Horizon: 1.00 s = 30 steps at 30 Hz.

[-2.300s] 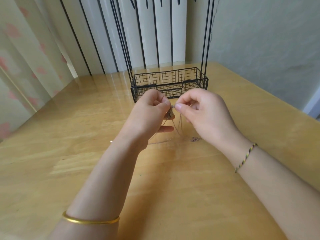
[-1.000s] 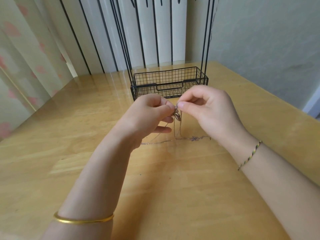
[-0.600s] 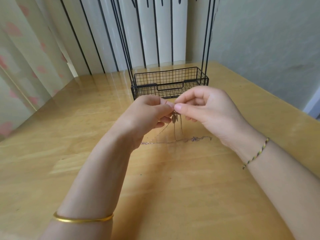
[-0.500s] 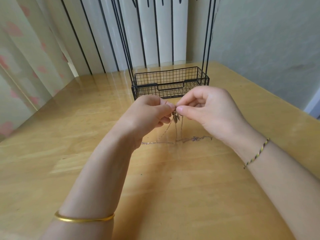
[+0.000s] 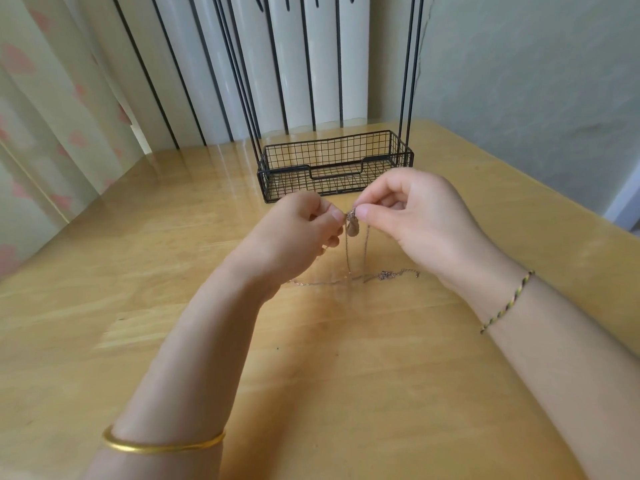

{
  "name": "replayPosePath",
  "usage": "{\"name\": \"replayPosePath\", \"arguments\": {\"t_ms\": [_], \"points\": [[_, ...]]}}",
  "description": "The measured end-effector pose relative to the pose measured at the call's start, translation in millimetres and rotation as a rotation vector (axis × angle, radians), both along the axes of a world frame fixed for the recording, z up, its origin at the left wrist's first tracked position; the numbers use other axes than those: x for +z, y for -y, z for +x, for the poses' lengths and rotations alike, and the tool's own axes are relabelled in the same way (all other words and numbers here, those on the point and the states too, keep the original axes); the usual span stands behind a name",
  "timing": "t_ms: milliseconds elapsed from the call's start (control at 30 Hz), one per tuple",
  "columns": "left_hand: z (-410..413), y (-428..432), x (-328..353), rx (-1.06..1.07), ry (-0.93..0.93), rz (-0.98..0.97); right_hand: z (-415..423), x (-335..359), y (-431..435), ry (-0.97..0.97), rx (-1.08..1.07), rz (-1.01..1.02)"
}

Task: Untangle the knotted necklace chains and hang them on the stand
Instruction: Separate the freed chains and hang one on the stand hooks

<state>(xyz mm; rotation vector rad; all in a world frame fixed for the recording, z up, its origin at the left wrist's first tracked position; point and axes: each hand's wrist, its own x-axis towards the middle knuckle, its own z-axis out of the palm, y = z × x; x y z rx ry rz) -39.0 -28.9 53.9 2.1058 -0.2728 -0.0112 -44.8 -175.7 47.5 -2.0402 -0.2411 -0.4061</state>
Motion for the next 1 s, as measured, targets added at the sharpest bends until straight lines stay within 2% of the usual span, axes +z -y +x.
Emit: {"name": "replayPosePath", "arguments": {"t_ms": [233,400,500,833,1000], "points": [[-2.5,0.7,0.4,-0.024,0.029,0.17,-0.5,0.3,0.2,-0.075,0.044,0.225],[0.0,1.0,1.5,0.019,0.025,-0.086,-0.4,-1.6,-0.6,-0.151,0.069,0.181],[1.3,-0.3,1.2,0.021,0.021,-0.163,0.2,-4.1,-3.5,-0.17,0.094,0.13],[2.8,-0.9,1.5,0.03,0.009,-0.309,0.8,-10.1,-6.9,-0.14,0.093,0.025],[3.7,0.8,0.1,0.071,0.038,-0.291,-0.8,-7.4,-7.4,-0.157,0.093,0.012]]}}
